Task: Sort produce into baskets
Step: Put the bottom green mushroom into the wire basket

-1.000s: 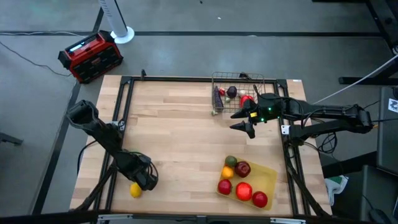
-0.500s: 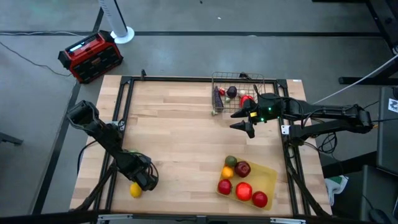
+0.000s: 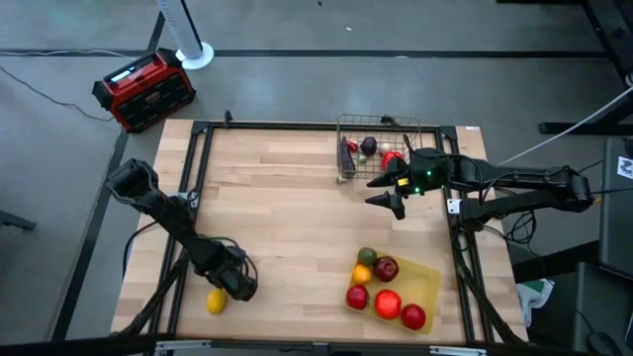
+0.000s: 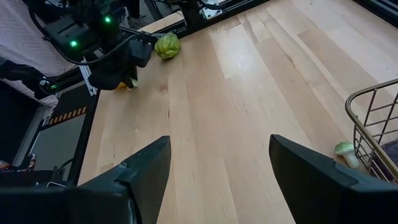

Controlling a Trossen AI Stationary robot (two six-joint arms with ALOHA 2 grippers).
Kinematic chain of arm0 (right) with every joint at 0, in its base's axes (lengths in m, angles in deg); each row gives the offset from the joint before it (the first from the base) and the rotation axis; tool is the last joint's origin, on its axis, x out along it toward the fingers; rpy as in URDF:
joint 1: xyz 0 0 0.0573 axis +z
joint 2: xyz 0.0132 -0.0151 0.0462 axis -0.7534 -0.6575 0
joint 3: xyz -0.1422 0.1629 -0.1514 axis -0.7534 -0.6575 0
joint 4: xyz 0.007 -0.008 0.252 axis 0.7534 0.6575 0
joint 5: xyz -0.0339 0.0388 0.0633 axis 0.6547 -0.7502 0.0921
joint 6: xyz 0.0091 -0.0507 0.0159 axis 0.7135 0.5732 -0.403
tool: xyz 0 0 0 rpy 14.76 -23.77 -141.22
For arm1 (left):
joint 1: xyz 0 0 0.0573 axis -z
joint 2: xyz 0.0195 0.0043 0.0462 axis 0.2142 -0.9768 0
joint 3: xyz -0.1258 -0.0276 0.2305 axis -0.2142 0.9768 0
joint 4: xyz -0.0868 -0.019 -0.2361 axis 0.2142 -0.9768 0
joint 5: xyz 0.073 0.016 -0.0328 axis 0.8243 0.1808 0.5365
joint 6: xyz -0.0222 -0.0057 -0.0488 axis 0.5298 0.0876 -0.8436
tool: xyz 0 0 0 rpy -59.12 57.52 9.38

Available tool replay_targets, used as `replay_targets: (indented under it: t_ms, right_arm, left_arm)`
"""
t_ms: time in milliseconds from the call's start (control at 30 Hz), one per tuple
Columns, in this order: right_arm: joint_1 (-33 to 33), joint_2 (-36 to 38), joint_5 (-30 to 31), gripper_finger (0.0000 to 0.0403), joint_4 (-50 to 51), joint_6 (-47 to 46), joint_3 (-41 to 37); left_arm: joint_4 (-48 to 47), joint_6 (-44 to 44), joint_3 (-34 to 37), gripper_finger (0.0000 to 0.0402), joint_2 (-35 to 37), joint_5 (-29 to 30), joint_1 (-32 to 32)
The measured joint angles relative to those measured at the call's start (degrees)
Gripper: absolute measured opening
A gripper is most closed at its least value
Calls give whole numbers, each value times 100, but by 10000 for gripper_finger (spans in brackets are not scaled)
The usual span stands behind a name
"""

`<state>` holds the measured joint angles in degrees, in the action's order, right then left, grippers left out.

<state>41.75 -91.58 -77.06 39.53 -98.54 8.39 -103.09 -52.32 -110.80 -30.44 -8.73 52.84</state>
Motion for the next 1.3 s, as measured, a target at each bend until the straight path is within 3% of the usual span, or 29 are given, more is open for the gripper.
replay_targets:
  t_ms: [300, 567, 767, 1033, 1200, 1300]
  right_arm:
    - [2, 0, 0, 269, 2, 0, 0]
    - [2, 0, -2, 269, 7, 0, 0]
    - [0, 75, -17, 269, 25, 173, 0]
    - [0, 737, -12, 269, 18, 297, 0]
    - [0, 1068, 253, 269, 13, 374, 0]
    - [0, 1176, 598, 269, 4, 576, 0]
  left_arm:
    - [971, 774, -30, 102, 0, 10, -810]
    - [2760, 2134, -149, 103, 0, 329, -1862]
    - [4393, 3606, -149, 103, 0, 874, -2857]
    - [6271, 5653, -149, 104, 0, 1469, -4240]
    - [7237, 6816, -245, 104, -45, 1840, -4923]
    - [7357, 7573, -599, 104, -209, 1979, -5188]
